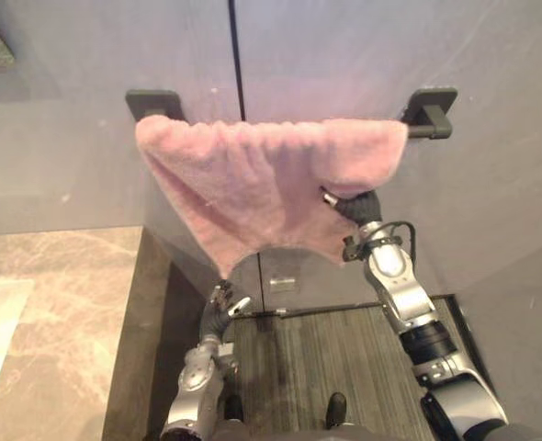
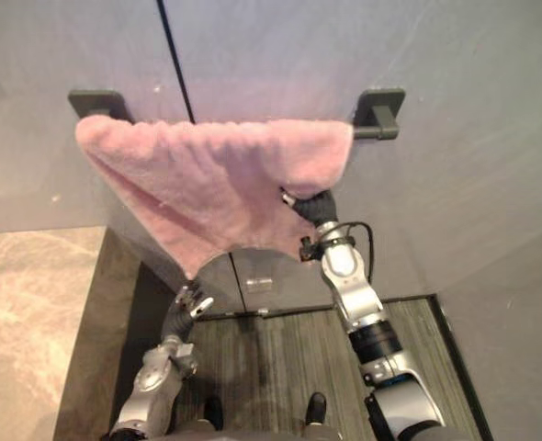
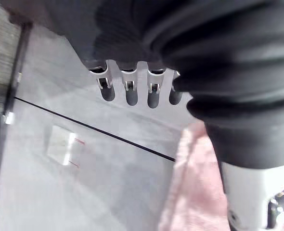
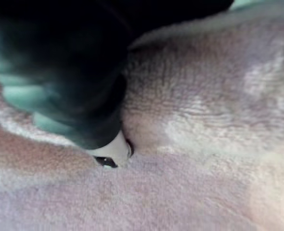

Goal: Organize washtable

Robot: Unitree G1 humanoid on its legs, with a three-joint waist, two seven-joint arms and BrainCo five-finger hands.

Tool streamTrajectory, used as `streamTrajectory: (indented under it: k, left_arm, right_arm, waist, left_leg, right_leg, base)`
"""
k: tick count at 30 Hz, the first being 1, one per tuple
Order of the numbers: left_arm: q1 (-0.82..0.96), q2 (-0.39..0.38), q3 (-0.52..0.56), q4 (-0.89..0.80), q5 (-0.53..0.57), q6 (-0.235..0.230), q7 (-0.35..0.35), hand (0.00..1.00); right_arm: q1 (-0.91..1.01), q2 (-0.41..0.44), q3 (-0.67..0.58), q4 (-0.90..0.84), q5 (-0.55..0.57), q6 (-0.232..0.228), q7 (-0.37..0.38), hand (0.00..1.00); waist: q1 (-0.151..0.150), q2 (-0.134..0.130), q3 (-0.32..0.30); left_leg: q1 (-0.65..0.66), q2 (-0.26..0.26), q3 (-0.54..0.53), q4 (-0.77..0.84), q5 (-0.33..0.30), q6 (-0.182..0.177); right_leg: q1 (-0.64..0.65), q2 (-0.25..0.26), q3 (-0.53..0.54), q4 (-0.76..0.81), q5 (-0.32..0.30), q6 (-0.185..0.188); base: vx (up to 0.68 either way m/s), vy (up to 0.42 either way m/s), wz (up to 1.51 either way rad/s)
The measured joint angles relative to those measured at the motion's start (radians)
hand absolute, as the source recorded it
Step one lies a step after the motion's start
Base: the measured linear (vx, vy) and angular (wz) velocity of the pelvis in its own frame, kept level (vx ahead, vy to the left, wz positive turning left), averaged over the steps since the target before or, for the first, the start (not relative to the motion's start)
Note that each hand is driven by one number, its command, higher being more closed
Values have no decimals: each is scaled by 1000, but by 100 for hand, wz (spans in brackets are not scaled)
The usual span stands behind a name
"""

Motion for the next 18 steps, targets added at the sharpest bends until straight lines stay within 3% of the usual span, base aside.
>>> streamTrajectory:
  k: [8, 18]
  left_arm:
    - [11, -39, 122, -288, -30, -77, 34, 0]
    - [-113, 4, 253, -277, 54, -105, 178, 0]
  right_arm:
    - [55, 6, -48, -36, 0, -1, 4, 100]
    - [63, 14, -64, -36, 1, -2, 22, 100]
  waist:
    - [-5, 7, 0]
    - [-22, 33, -4]
  left_leg:
    - [13, -2, 10, -2, -1, 2]
    - [15, -2, 20, -2, -1, 1]
  right_leg:
    - [5, -2, 2, 0, 2, 3]
    - [1, 1, 6, 0, 7, -4]
  base:
    - [-3, 1, -3]
    - [-3, -1, -1]
